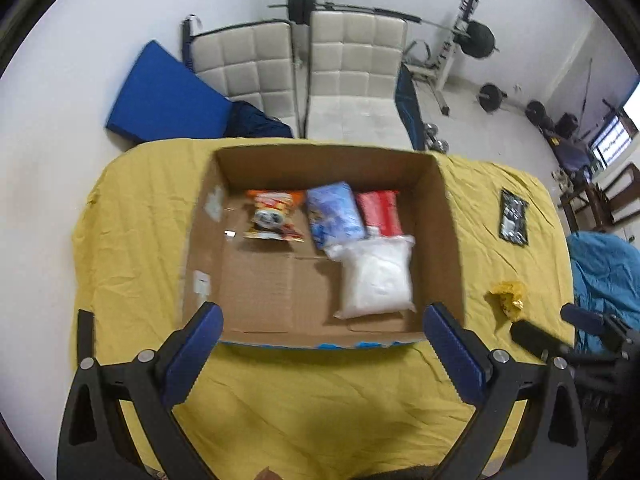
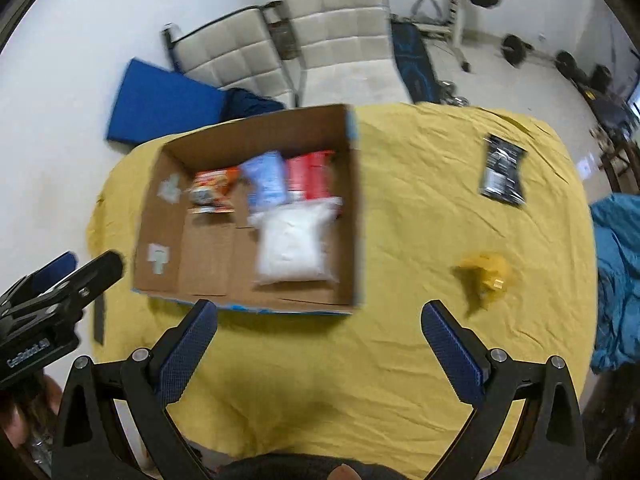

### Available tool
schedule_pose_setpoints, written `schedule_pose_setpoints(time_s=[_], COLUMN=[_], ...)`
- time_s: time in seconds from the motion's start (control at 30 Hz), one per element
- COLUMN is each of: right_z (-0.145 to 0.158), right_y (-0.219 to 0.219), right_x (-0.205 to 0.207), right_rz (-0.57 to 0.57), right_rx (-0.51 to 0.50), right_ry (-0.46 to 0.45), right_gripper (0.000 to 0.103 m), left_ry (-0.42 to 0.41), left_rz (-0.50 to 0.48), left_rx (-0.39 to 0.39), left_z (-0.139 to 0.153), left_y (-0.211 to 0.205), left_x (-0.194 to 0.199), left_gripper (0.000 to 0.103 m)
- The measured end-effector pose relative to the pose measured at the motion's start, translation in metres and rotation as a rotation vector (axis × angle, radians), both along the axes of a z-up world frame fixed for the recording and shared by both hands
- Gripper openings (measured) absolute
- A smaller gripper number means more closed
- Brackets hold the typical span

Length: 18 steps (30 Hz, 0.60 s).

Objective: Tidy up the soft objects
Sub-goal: 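Grasp the yellow pouch with right tool while left tool grasps black snack pack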

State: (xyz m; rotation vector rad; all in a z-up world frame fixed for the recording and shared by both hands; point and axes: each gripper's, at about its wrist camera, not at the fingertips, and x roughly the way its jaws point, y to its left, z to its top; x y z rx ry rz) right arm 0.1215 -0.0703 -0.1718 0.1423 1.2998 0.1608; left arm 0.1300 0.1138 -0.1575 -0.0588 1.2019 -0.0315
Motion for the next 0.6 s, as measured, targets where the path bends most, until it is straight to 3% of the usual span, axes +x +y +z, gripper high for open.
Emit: schedule_pose_setpoints(time_s=[0.17,0.33,0.53,0.57,0.6], right_z=[-0.034,-0.106,-0.189,-0.198,-0.207], right_y=[-0.080,-0.161,-0.204,-0.205,-0.206], right_x=[0.010,0.034,0.058,0.061,0.062], right_rz=[-0.100,-0.152,-0.149,-0.140,-0.127], right_rx=[-0.076,-0.166,-0.094,-0.088,-0.071], right_ry=[0.059,0.177,0.329,0.348,0.367], right_gripper=[0.103,0.103,0.102,0.100,0.091], left_ry=[0.059,0.132,0.206,0.218,0.226], left_rz=[-0.061,-0.075,-0.069,-0.067,-0.066], left_rx=[0.024,0.059,0.089,0.088,0.089], left_z=[-0.032,-0.073,-0.110,-0.115,-0.118], left_y=[-0.055,-0.089,-0.109,-0.112,-0.114], left_x=[0.022,0.044,0.064,0.066,0.068], left_gripper=[0.103,0.103,0.103,0.103,0.103])
